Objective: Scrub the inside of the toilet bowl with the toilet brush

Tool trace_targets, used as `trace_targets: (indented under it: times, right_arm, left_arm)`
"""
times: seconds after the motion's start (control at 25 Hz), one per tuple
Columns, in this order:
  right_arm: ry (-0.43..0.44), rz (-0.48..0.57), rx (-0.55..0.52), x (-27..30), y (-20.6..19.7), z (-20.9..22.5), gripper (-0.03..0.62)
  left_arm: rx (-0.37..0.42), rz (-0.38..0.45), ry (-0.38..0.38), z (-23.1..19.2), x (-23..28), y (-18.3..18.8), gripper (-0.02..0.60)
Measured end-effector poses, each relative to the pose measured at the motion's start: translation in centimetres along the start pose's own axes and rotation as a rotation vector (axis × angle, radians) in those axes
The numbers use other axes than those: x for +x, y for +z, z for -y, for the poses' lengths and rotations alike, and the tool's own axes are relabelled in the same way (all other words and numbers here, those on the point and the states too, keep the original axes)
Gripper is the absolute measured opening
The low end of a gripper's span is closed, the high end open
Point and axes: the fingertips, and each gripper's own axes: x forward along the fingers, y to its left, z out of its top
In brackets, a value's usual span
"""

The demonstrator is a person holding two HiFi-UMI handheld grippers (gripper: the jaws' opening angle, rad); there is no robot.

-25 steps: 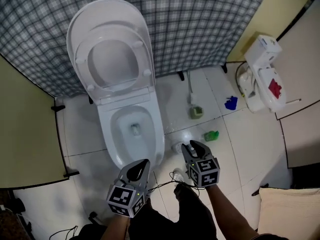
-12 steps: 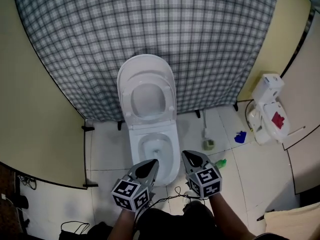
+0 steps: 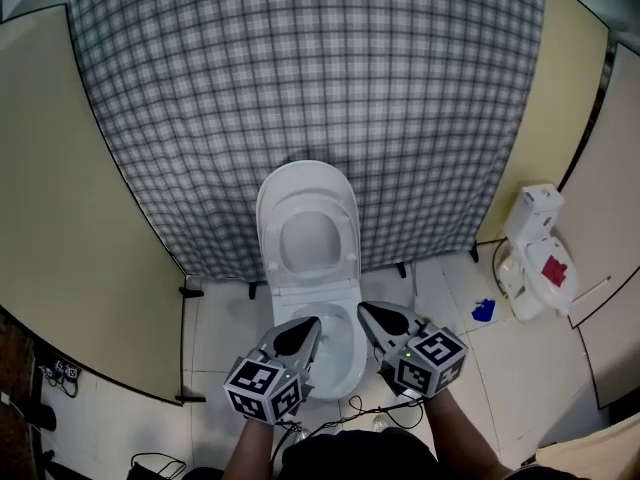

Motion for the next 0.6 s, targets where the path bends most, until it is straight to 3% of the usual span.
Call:
trace_targets:
  times: [0.12, 0.28, 0.6]
  right_arm:
    - [0.039, 0.042, -0.01, 0.1, 2.6, -1.0, 0.016]
    - [0.027, 0.049, -0.076, 0.1, 5.1, -0.6, 0.015]
    - [0.027, 0.06, -0.094, 1.4, 6.1, -0.4, 0.016]
  left_arm:
    - [0.022, 0.017, 0.005, -0.4, -0.2, 1.9, 0.006]
    - [0.038, 0.052, -0.008, -0.3, 0.7, 4.7, 0.006]
    - [0.062, 0.049, -0.001, -0.4, 1.1, 6.7, 0.006]
